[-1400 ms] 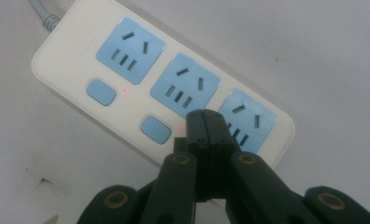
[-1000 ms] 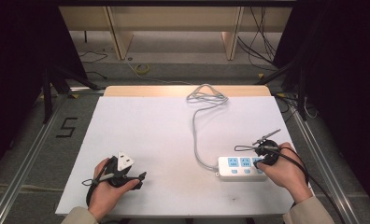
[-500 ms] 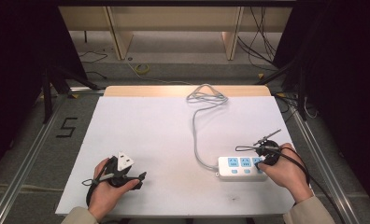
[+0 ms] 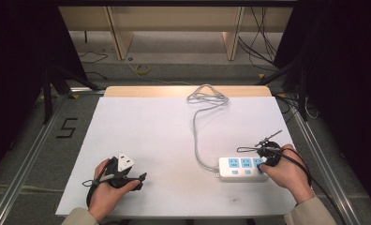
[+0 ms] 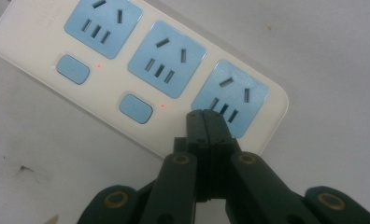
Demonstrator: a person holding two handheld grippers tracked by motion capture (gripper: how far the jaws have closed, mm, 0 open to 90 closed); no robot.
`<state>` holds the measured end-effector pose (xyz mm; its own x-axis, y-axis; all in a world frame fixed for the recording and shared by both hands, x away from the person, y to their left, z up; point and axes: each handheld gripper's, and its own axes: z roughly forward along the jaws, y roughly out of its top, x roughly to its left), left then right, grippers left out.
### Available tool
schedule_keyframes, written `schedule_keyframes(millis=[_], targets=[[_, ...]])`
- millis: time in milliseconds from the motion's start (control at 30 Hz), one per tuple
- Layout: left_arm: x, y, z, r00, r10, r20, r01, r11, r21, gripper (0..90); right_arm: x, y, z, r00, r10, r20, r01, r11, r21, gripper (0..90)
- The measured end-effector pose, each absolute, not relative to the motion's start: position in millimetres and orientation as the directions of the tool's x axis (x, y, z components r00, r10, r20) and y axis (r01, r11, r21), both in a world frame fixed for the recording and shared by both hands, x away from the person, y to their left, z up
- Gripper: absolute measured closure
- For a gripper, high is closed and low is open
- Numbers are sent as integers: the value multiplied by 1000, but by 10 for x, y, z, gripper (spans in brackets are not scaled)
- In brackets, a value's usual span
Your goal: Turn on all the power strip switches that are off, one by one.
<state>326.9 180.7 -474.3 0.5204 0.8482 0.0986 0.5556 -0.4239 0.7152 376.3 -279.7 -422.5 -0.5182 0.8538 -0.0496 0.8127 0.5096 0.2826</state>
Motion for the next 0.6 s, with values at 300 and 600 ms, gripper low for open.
schedule_keyframes(millis=[300,600], targets=[[3269,1808,-4743,523,846,101,556,-428,713,192,3761,-2791,-4234,-513,857,-49,816,504,281,900],[3269,1806,-4743,525,845,101,555,-430,712,192,3764,-2793,-4245,-510,859,-46,820,501,276,900]])
